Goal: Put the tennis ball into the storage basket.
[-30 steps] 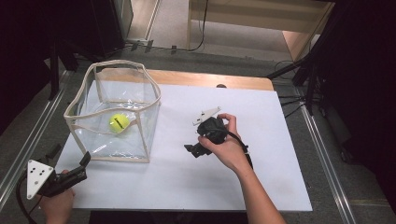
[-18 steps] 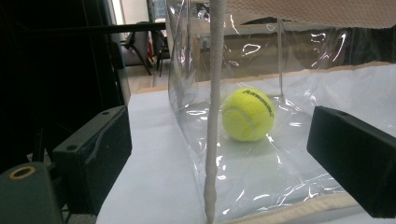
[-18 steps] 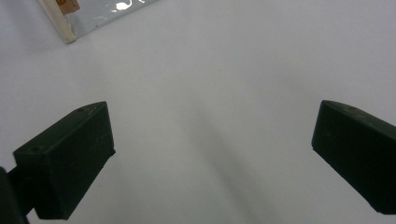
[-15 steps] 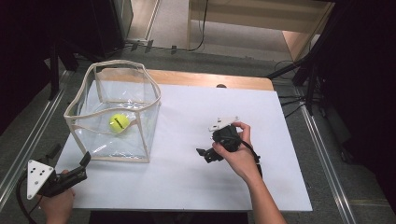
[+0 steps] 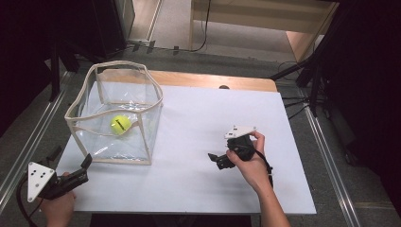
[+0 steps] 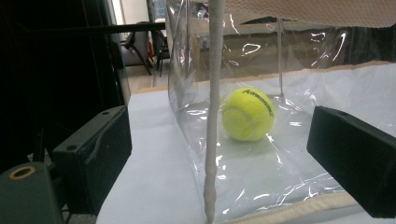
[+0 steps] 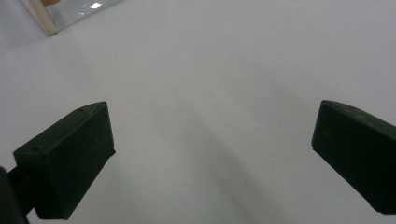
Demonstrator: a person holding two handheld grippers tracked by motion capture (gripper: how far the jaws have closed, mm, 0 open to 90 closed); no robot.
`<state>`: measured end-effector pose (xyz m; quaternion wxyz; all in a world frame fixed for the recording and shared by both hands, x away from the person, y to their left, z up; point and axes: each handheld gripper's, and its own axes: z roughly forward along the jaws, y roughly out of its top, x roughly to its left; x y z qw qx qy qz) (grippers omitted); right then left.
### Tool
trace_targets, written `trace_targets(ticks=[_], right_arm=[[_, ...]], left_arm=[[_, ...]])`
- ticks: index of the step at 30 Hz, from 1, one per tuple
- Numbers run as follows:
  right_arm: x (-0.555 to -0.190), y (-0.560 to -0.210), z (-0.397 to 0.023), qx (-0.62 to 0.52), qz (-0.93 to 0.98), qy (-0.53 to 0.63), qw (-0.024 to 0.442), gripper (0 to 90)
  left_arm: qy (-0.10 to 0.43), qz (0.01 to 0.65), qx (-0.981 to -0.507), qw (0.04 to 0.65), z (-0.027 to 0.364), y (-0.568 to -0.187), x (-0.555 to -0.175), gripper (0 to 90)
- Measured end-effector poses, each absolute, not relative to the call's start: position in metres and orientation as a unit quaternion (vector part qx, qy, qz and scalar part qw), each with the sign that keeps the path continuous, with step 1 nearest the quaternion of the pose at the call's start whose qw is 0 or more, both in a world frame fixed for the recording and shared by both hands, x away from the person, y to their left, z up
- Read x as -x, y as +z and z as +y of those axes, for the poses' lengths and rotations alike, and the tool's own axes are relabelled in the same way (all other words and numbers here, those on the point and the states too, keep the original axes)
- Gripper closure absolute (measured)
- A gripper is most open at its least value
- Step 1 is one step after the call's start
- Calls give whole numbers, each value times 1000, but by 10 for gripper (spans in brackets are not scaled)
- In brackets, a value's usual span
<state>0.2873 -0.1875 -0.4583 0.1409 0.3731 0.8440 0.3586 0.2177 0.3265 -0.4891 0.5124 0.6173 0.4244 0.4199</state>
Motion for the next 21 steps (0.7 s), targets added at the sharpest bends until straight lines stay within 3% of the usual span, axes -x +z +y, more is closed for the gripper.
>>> trace_targets(ticks=[21], right_arm=[[-261,-476,-227,-399,812,392,168,0]], left_arm=[[422,421,-621,509,327,-489,-217,69]])
